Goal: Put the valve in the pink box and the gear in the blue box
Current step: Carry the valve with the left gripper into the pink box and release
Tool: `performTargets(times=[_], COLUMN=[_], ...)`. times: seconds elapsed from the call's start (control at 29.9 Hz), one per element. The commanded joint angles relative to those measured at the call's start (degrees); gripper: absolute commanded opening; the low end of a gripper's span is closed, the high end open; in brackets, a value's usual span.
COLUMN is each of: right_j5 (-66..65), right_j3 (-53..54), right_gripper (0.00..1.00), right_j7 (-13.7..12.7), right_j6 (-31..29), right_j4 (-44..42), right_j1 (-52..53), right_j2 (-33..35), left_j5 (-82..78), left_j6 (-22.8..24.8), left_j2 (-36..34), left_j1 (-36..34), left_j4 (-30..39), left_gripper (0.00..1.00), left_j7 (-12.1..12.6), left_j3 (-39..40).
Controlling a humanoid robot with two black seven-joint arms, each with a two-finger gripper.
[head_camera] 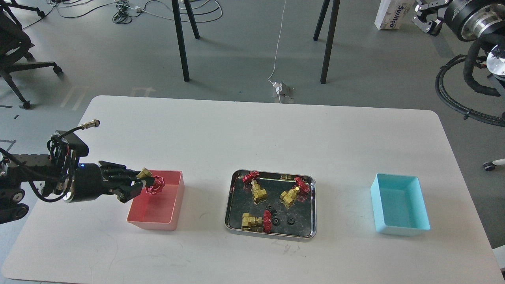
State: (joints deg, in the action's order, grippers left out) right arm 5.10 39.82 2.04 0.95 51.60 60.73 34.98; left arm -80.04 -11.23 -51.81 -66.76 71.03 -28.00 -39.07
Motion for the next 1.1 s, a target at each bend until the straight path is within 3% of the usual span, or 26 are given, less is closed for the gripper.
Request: performTargets(times=[0.0, 0.13, 0.63, 1.07], right_j5=[0.0, 0.0, 0.0, 0.0], right_j3=[0.1, 0.3, 0.3, 0.4], right_gripper=[1.0, 1.0, 1.0, 1.0], right_j7=[0.0, 0.0, 0.0, 0.0], right_j6=[0.0, 0.0, 0.0, -0.1], right_j4=[0.0, 0.0, 0.0, 0.1], right_j1=[-0.3, -0.4, -1.8, -2.8], right_j2=[0.0, 0.0, 0.0, 0.4], left_j5=[0.1, 0.0, 0.1, 0.3], left_j6=[-0.5, -0.7, -2.1, -2.6], left_j2=[2.2, 4.4, 8.5, 8.2], left_j1=[2.1, 4.4, 6.4, 6.1], left_j4=[-2.8, -6.3, -9.2, -7.9], left_gripper=[0.12, 0.13, 0.2, 0.55], left_j7=[0.0, 0.0, 0.0, 0.0], left_j3=[0.0, 0.0, 0.0, 2.2])
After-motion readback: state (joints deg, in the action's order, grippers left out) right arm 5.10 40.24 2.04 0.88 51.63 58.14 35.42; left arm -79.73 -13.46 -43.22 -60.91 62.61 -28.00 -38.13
